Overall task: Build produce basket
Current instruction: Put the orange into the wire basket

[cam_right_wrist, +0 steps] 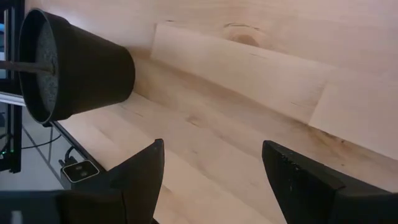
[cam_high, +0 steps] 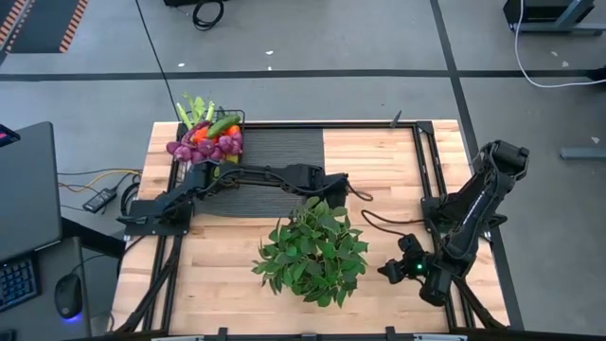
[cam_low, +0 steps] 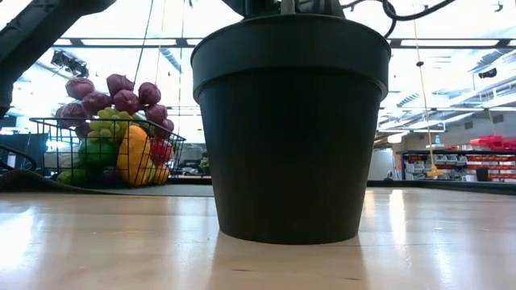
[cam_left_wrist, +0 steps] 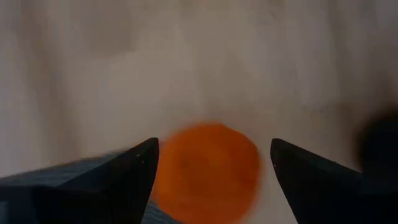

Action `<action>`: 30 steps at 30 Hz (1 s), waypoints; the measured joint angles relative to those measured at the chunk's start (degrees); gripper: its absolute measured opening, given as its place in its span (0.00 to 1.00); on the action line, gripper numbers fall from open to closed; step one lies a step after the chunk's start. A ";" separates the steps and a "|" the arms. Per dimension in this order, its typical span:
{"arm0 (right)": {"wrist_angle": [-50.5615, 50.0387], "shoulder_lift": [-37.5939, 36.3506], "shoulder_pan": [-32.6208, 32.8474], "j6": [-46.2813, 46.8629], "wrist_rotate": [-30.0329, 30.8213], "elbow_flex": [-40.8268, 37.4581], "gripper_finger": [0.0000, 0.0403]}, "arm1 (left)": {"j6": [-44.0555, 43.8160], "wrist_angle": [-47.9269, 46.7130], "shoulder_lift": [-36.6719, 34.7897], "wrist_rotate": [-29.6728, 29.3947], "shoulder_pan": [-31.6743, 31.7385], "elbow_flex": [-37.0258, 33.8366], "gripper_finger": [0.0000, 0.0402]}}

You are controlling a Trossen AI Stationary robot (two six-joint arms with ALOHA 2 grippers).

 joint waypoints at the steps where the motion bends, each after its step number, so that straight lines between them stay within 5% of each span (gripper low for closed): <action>1: -0.15 -0.11 0.00 -0.03 -0.01 0.00 0.68 | -1.20 1.18 0.00 -2.19 0.03 0.11 0.79; 11: 0.32 -0.32 -0.02 -0.02 0.43 0.00 0.68 | -0.59 1.47 0.39 -2.16 0.91 0.11 0.79; 17: 0.80 -0.32 -0.02 -0.02 0.56 0.00 0.68 | -7.77 -0.18 0.44 -2.10 0.94 0.11 0.79; 30: 0.71 -0.35 -0.12 -0.02 0.58 0.00 0.68 | -1.71 -3.76 0.81 -2.19 0.98 -0.17 0.79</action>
